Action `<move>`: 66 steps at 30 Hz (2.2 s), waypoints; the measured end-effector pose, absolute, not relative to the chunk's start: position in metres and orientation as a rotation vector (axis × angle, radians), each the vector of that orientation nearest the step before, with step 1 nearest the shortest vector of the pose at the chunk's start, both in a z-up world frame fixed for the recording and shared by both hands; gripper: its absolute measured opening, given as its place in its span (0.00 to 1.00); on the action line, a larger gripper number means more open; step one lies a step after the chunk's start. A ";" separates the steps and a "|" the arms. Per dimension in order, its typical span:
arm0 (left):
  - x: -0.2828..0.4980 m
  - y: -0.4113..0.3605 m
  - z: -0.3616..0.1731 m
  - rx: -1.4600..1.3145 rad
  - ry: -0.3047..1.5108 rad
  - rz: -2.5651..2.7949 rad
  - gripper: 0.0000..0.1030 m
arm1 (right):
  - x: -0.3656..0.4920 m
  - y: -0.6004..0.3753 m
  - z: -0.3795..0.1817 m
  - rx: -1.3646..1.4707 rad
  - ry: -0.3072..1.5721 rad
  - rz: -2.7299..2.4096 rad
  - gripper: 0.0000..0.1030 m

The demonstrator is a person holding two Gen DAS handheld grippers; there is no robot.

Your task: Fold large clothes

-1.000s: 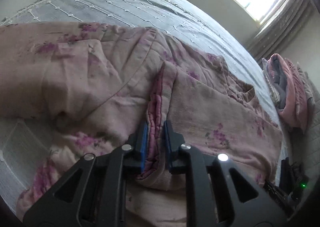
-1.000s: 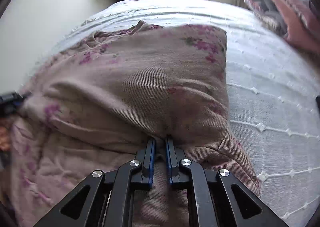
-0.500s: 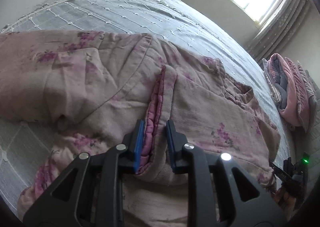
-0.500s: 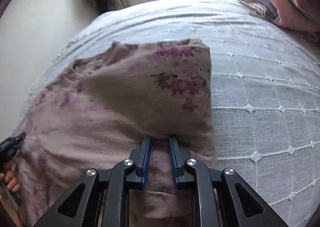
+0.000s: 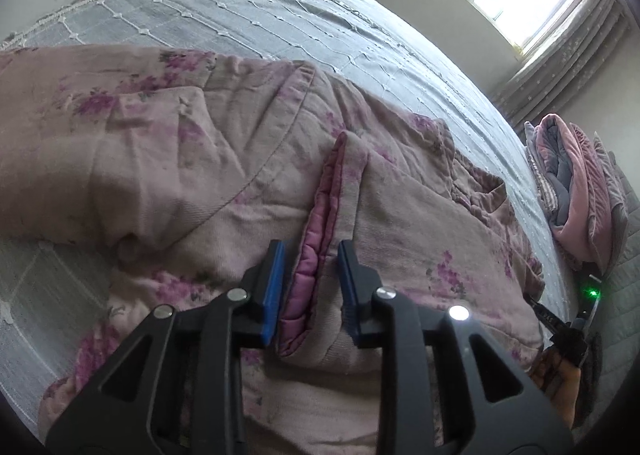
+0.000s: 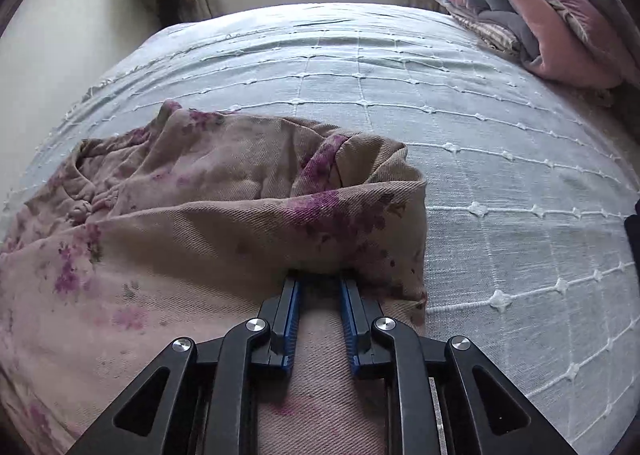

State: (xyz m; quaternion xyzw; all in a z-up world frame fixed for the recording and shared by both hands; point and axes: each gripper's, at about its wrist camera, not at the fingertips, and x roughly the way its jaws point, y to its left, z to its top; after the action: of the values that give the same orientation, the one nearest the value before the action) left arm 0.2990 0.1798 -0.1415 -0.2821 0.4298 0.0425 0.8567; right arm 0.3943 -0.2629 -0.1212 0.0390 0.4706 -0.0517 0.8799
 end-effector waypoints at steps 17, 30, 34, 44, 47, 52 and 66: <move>0.132 0.427 -0.129 -0.770 0.759 0.618 0.70 | 0.173 -0.275 -0.048 0.290 0.854 0.096 0.74; 0.122 0.533 -0.153 -0.823 0.752 0.842 0.69 | 0.174 -0.289 -0.068 0.330 0.837 0.107 0.75; 0.143 0.536 -0.154 -0.757 0.796 0.879 0.22 | 0.175 -0.296 -0.076 0.356 0.852 0.105 0.75; 0.145 0.521 -0.039 -0.646 0.544 0.779 0.14 | 0.173 -0.313 -0.083 0.403 0.855 0.084 0.75; 0.150 0.505 0.003 -0.583 0.483 0.736 0.13 | 0.174 -0.311 -0.084 0.409 0.859 0.092 0.75; 0.159 0.473 0.061 -0.503 0.418 0.694 0.13 | 0.177 -0.310 -0.091 0.411 0.884 0.101 0.75; 0.202 0.277 0.173 -0.272 0.269 0.315 0.13 | 0.169 -0.353 -0.085 0.599 0.819 0.074 0.75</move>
State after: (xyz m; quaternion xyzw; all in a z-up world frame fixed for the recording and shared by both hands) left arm 0.2022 0.2768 0.1727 -0.1345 0.1330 0.1561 0.9695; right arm 0.1687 -0.3527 -0.0847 0.2867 0.3918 0.0354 0.8735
